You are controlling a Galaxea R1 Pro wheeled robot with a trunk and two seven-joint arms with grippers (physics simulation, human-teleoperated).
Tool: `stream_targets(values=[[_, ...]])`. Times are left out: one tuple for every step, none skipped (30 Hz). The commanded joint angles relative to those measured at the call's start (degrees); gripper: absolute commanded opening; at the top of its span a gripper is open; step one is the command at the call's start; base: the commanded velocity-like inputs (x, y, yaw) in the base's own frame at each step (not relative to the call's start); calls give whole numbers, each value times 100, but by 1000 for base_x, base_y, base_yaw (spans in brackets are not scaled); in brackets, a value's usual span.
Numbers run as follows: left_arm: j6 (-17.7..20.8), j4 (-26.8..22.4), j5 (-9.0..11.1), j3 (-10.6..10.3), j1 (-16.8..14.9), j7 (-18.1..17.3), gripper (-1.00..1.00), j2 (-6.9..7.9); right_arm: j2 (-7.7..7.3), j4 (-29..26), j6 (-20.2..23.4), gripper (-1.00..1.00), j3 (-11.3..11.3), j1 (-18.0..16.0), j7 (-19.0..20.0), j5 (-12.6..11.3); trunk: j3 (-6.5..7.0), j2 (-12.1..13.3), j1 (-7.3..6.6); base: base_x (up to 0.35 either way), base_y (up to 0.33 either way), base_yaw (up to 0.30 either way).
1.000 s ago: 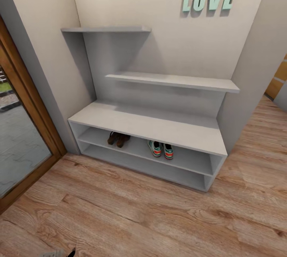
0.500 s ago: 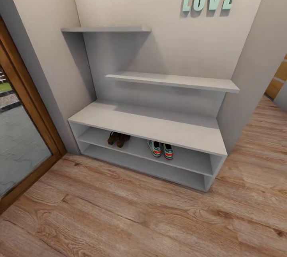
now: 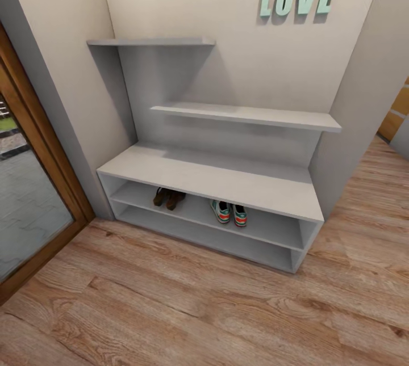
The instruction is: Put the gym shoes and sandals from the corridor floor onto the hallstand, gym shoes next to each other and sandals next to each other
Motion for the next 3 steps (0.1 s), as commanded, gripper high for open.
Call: stream_targets(values=[[-14,22,11,36,-4,-33,100,-24,-2,2,-15,100,-50,-3,48,5,-5,-2,-1,0,0,0],[-14,32,12,36,-4,-30,100,-52,-1,2,-15,100,-50,-3,48,6,-5,-2,-1,0,0,0],[-14,41,14,36,-4,-27,100,-80,0,2,-15,100,-50,-3,48,5,-5,-2,-1,0,0,0]])
